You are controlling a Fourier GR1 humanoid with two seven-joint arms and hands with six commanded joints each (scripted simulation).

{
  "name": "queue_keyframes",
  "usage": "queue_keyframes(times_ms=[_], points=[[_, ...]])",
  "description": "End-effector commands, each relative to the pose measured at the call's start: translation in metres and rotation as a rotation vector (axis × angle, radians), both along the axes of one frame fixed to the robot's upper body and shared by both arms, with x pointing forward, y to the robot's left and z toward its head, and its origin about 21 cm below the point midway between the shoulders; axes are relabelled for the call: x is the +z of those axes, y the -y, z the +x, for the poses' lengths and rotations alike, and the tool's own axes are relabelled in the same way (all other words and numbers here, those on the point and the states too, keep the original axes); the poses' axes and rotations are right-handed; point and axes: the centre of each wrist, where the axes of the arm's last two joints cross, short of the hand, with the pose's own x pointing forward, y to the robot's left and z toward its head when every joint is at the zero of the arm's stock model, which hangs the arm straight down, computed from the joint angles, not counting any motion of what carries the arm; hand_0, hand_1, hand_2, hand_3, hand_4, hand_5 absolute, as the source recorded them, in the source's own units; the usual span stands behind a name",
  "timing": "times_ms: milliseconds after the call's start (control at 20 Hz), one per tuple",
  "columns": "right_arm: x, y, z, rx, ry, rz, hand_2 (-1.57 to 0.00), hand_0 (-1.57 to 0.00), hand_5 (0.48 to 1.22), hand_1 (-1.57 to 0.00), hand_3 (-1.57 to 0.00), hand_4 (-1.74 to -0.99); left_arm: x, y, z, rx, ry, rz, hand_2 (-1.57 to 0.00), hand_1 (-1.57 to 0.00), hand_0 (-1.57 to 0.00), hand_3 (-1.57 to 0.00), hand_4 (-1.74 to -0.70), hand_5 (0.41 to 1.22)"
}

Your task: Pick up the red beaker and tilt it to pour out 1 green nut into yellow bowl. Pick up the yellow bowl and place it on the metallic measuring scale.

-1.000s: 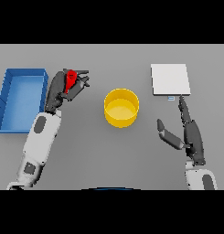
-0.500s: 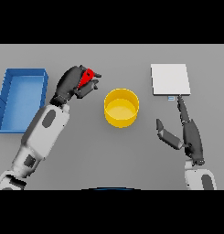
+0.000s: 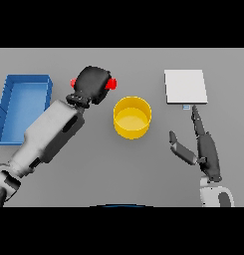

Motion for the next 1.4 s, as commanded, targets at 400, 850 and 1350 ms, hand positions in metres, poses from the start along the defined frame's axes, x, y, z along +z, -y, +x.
queue_keyframes(times_ms=[400, 850, 1350], points=[[-0.007, 0.0, -0.001, -0.017, 0.009, 0.074, 0.0, 0.0, 0.664, 0.0, 0.0, -1.295, 0.013, 0.032, 0.001, -0.251, 0.039, 0.461, -1.57, -1.57, -1.57, -1.38, -1.71, 1.217], [-0.008, -0.002, 0.0, -0.036, 0.012, 0.074, 0.0, 0.0, 0.627, 0.0, 0.0, -1.288, 0.014, 0.06, 0.001, -0.387, 0.114, 0.856, -1.57, -1.57, -1.57, -1.55, -1.74, 1.22], [-0.009, -0.006, 0.003, -0.053, 0.002, 0.027, 0.0, 0.0, 0.585, 0.0, 0.0, -1.216, 0.026, 0.08, 0.012, -0.477, 0.2, 1.153, -1.57, -1.57, -1.57, -1.57, -1.74, 1.221]])
